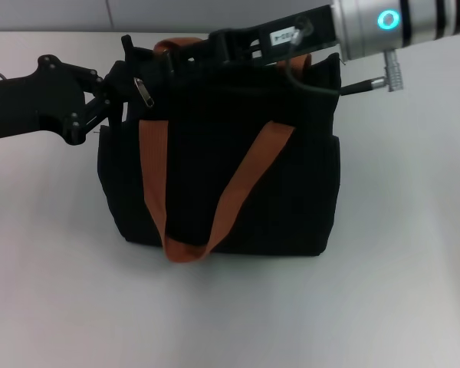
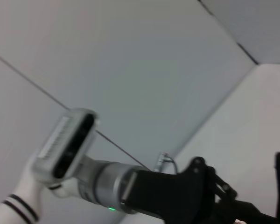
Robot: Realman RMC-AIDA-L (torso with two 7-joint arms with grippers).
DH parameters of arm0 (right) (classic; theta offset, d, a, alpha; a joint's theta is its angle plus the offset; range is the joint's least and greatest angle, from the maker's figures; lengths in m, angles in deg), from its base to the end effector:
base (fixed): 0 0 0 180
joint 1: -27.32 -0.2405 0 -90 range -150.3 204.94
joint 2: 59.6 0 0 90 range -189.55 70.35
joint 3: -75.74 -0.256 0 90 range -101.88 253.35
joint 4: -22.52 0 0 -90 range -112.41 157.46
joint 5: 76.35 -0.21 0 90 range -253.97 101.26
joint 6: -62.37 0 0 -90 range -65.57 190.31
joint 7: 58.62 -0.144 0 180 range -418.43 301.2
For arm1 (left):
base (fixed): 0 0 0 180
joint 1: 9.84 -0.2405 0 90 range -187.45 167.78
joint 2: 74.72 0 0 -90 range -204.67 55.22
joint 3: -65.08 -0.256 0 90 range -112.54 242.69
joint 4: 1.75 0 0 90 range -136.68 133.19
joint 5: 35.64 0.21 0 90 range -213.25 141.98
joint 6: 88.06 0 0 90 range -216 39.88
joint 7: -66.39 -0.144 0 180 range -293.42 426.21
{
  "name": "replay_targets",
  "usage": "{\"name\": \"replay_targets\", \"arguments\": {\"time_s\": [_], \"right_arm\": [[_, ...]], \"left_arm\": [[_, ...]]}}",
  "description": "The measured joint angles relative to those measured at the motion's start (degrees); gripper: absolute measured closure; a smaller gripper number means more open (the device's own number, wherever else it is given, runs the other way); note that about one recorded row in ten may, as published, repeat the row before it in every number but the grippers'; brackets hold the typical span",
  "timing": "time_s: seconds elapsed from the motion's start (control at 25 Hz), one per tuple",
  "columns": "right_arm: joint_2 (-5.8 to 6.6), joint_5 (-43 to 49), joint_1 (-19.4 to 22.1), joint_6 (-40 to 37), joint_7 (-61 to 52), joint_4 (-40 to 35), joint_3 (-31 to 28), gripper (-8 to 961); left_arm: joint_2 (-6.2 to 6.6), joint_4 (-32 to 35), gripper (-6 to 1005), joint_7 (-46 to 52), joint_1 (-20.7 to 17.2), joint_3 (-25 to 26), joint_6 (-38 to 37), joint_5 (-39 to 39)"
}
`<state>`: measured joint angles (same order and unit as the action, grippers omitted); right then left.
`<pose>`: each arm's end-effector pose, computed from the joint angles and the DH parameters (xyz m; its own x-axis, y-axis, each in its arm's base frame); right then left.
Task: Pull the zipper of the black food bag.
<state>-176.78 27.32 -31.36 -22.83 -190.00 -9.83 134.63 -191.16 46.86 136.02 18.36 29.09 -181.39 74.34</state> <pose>0.0687 0.4001 -0.0352 0.6022 -0.7464 -0.2833 -0.6665 -0.6653 0.3362 -0.2582 0.3417 0.0657 0.8787 0.0231 0.4768 0.2375 -0.8877 -0.3945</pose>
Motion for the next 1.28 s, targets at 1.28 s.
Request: {"name": "replay_targets", "arguments": {"time_s": [1.28], "right_arm": [[-1.94,2.6,-4.3,4.9,-3.9,0.8,5.3,287]], "left_arm": [[-0.55,0.0,978,0.9,0.0,0.3,1.1,-0.5]]}}
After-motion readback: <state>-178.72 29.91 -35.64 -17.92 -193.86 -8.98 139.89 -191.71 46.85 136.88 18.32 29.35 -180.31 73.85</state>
